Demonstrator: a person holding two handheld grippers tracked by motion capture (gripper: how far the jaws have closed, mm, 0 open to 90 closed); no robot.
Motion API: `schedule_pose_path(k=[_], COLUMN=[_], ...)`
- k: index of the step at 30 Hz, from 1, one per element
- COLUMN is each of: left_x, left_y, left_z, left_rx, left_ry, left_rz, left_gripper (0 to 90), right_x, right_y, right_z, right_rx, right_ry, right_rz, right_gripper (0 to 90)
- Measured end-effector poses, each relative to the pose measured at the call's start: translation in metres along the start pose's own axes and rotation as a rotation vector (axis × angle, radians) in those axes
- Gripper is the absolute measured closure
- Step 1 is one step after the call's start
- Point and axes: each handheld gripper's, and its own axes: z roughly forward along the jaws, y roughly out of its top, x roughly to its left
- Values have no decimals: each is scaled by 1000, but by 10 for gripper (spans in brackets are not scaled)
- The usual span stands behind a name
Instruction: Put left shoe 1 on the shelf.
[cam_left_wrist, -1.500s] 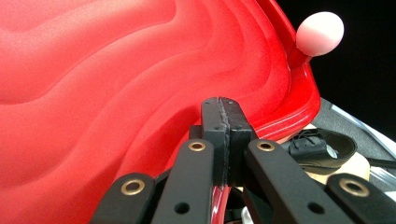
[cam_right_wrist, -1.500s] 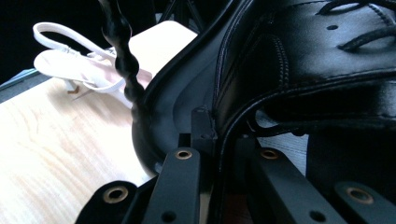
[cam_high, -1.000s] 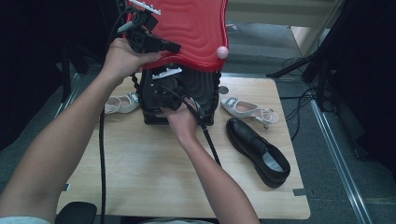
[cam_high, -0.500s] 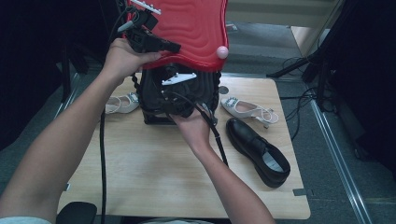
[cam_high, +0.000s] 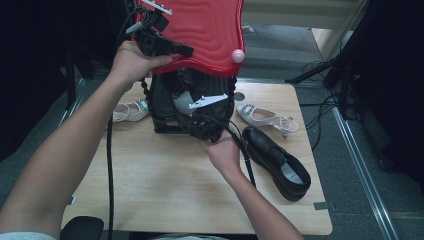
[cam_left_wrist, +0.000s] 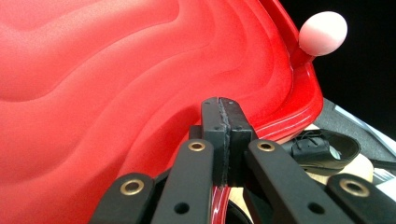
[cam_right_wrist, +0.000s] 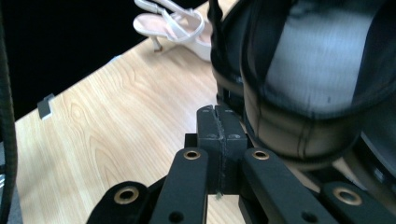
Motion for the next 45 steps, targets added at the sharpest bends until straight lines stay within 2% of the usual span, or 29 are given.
schedule_pose_path(k=[1,5,7,11,16,21,24,29,35,45], left_x=[0,-1,-1,-1,0,-1,-1,-1,0,-1], left_y=[0,0,0,0,0,0,0,0,-1,-2], left_z=[0,0,0,0,0,1,1,1,0,0], left_rx=[0,1,0,-1,-1,0,0,-4,-10,-14], left_ry=[1,4,7,6,1,6,6,3,-5,2], left_rz=[0,1,3,3,-3,-7,-10,-12,-17,-19], left_gripper=[900,900,900,900,900,900,900,900,900,900], right_x=[-4,-11,-15,-19,-21,-17,-16,-18,-17,-16], right_y=[-7,-14,-16,-14,-13,-5,1,11,24,35], right_z=[2,4,6,9,10,10,14,21,31,46], right_rx=[10,20,27,23,21,23,30,32,32,4], right_ry=[-4,-6,-22,-42,-30,-25,-45,-46,-65,-41], right_rz=[2,0,12,11,12,4,-6,16,15,46], right_gripper=[900,900,900,900,900,900,900,900,900,900])
